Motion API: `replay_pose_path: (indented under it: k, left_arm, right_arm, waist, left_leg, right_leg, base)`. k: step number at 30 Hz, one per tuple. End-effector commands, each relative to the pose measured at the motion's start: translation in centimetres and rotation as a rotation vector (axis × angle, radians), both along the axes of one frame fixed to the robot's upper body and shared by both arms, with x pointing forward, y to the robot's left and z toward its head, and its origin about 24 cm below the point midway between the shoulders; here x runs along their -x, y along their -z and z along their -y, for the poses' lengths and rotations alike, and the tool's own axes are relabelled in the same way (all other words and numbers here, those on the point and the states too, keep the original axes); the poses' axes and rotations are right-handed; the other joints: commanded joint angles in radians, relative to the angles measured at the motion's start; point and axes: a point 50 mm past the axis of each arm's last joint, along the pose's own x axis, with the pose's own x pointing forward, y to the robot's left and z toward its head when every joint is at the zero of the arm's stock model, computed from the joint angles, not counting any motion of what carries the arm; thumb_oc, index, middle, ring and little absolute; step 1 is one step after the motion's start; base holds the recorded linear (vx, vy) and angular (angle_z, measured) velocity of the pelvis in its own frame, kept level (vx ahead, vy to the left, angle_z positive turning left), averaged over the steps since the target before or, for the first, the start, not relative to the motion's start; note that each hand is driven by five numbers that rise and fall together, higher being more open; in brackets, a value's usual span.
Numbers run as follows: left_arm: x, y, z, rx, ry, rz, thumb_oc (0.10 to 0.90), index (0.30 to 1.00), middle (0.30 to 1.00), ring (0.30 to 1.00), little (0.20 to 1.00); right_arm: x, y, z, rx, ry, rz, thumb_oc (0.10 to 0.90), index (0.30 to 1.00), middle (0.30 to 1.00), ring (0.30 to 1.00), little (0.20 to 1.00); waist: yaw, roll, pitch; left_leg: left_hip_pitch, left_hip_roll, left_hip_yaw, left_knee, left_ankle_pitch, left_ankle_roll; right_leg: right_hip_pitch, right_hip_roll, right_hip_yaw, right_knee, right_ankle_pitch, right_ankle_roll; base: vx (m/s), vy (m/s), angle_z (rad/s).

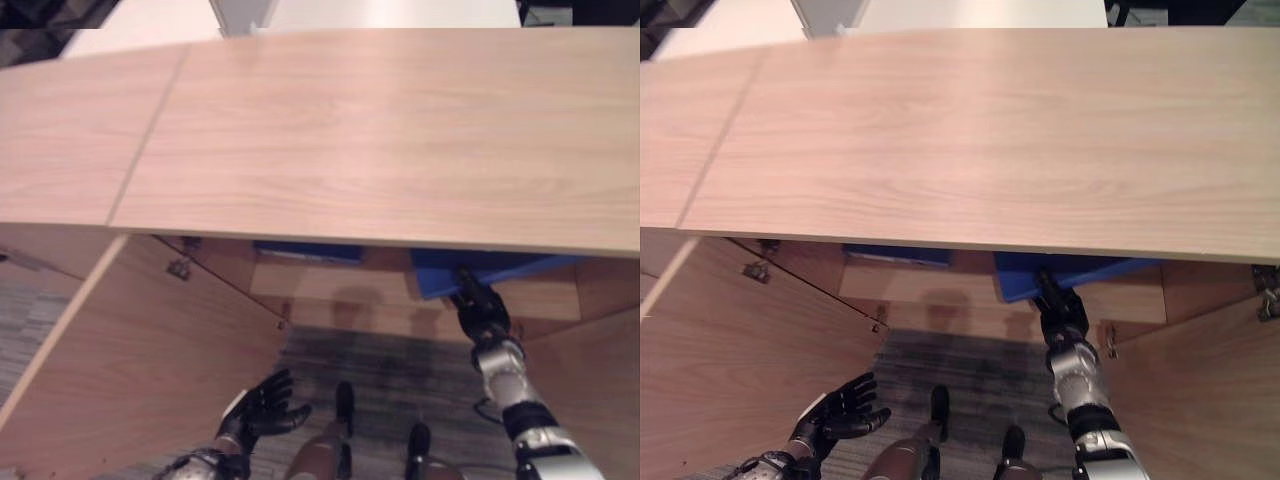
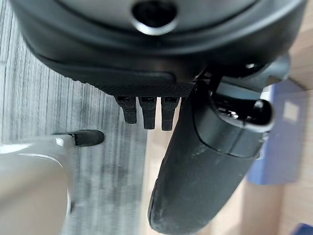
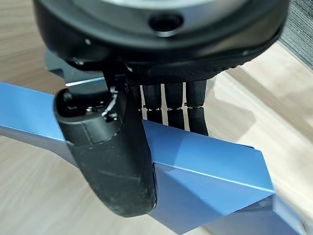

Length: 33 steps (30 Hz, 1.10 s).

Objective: Put the empty folder in the office cabinet

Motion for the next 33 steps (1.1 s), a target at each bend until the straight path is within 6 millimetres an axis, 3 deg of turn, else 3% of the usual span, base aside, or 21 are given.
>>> replay_pose_path:
  k: [1,3,4,5,6,9,10,11,15,20,21,27,33]
  left_arm:
    - [0.5,-1.1,-1.7,-0.047,-0.013,0.033,0.800,0.900,0.900,0.900,0.900]
    - [0.3,-1.2,-2.1,-0.063,-0.015,0.035,0.800,0.900,0.900,0.900,0.900]
    - [0.2,-1.5,-2.4,-0.080,-0.013,0.038,0.800,0.900,0.900,0.900,0.900]
    - [0.1,-1.5,-2.5,-0.081,-0.014,0.041,0.800,0.900,0.900,0.900,0.900]
    - [0.0,-1.9,-2.7,-0.086,-0.013,0.051,0.800,0.900,0.900,0.900,0.900]
    - [-0.2,-2.1,-2.9,-0.088,-0.022,0.065,0.800,0.900,0.900,0.900,0.900]
    - [-0.4,-2.5,-2.9,-0.097,-0.023,0.085,0.800,0.900,0.900,0.900,0.900]
    - [-0.5,-2.5,-2.9,-0.097,-0.024,0.088,0.800,0.900,0.900,0.900,0.900]
    - [-0.6,-3.0,-3.0,-0.107,-0.016,0.112,0.800,0.900,0.900,0.900,0.900]
    - [-0.8,-3.3,-2.9,-0.110,-0.008,0.118,0.800,0.900,0.900,0.900,0.900]
    - [-1.2,-3.6,-2.6,-0.106,-0.005,0.132,0.800,0.900,0.900,0.900,0.900]
    - [-2.0,-3.9,-2.1,-0.109,-0.002,0.151,0.800,0.900,0.900,0.900,0.900]
    - [-2.6,-4.1,-1.8,-0.115,0.009,0.155,0.800,0.900,0.900,0.900,0.900]
  right_arm:
    - [-2.5,-7.8,-0.3,-0.014,0.019,0.322,0.400,0.300,0.300,0.300,0.300]
    - [-3.0,-9.2,-0.9,-0.026,0.008,0.362,0.400,0.300,0.300,0.300,0.300]
    - [-3.6,-11.0,-1.8,-0.035,-0.010,0.412,0.400,0.300,0.300,0.300,0.300]
    - [-3.6,-11.1,-1.8,-0.036,-0.009,0.415,0.400,0.300,0.300,0.300,0.300]
    - [-3.8,-12.5,-2.0,-0.052,-0.004,0.461,0.400,0.300,0.300,0.300,0.300]
    - [-3.7,-13.5,-1.9,-0.077,0.021,0.507,0.400,0.300,0.300,0.300,0.300]
    - [-3.6,-15.2,-1.4,-0.097,0.058,0.564,0.400,0.300,0.300,0.300,0.300]
    - [-3.6,-15.3,-1.4,-0.097,0.058,0.566,0.400,0.300,0.300,0.300,0.300]
    - [-3.5,-19.7,-0.5,-0.053,0.111,0.684,0.400,0.300,0.300,0.300,0.300]
    - [-3.4,-22.7,-0.4,-0.034,0.127,0.747,0.400,0.300,0.300,0.300,0.300]
    - [-3.4,-24.2,-0.5,-0.029,0.136,0.778,0.400,0.300,0.300,0.300,0.300]
    - [-3.5,-26.6,-1.2,-0.057,0.143,0.808,0.400,0.300,0.300,0.300,0.300]
    - [-3.8,-28.3,-2.3,-0.070,0.120,0.820,0.400,0.300,0.300,0.300,0.300]
  waist:
    - [0.057,-0.004,0.010]
    - [0.076,-0.004,0.032]
    - [0.096,-0.009,0.073]
    - [0.097,-0.010,0.074]
    - [0.095,-0.016,0.112]
    - [0.086,-0.008,0.130]
    - [0.079,0.000,0.143]
    - [0.080,0.000,0.141]
    - [0.102,0.008,0.152]
    - [0.108,0.017,0.162]
    - [0.106,0.021,0.167]
    - [0.102,0.023,0.176]
    - [0.098,0.017,0.171]
  left_leg:
    - [-0.037,-0.046,-0.036,0.129,-0.185,0.011]
    - [-0.072,-0.044,-0.013,0.164,-0.203,0.019]
    - [-0.115,-0.034,0.027,0.205,-0.217,0.019]
    - [-0.120,-0.031,0.027,0.212,-0.220,0.019]
    - [-0.175,-0.017,0.041,0.271,-0.226,0.022]
    - [-0.211,-0.004,0.028,0.311,-0.243,0.028]
    - [-0.245,-0.005,0.021,0.344,-0.259,0.033]
    - [-0.253,-0.004,0.021,0.351,-0.262,0.033]
    - [-0.354,0.002,0.022,0.454,-0.298,0.036]
    - [-0.444,0.003,0.018,0.570,-0.341,0.041]
    - [-0.491,0.005,0.017,0.620,-0.357,0.043]
    - [-0.567,0.009,0.014,0.676,-0.373,0.045]
    - [-0.567,-0.002,0.013,0.635,-0.363,0.045]
  right_leg:
    - [-0.061,-0.085,-0.049,0.123,-0.056,0.037]
    - [-0.122,-0.113,-0.075,0.202,-0.046,0.038]
    - [-0.159,-0.151,-0.155,0.216,-0.019,0.028]
    - [-0.160,-0.149,-0.156,0.215,-0.017,0.027]
    - [-0.193,-0.146,-0.195,0.167,0.006,0.022]
    - [-0.258,-0.130,-0.182,0.145,0.033,0.031]
    - [-0.290,-0.127,-0.159,0.152,0.045,0.032]
    - [-0.297,-0.127,-0.158,0.156,0.044,0.032]
    - [-0.356,-0.122,-0.150,0.212,-0.016,-0.008]
    - [-0.437,-0.135,-0.137,0.320,-0.057,-0.024]
    - [-0.481,-0.139,-0.129,0.371,-0.078,-0.031]
    - [-0.560,-0.135,-0.120,0.452,-0.109,-0.046]
    - [-0.582,-0.130,-0.121,0.445,-0.105,-0.044]
  base:
    - [-0.14,0.185,-0.18]
    - [-0.15,0.141,-0.23]
    - [-0.10,0.028,-0.53]
    - [-0.17,-0.038,-0.67]
    - [-0.08,-0.064,-0.42]
    - [-0.03,-0.015,-0.13]
    - [0.00,0.010,-0.10]
    - [-0.02,-0.031,-0.08]
    - [-0.01,-0.054,0.01]
    - [-0.02,-0.061,0.04]
    - [-0.05,-0.079,0.03]
    - [-0.03,-0.054,0.07]
    - [-0.01,-0.020,-0.01]
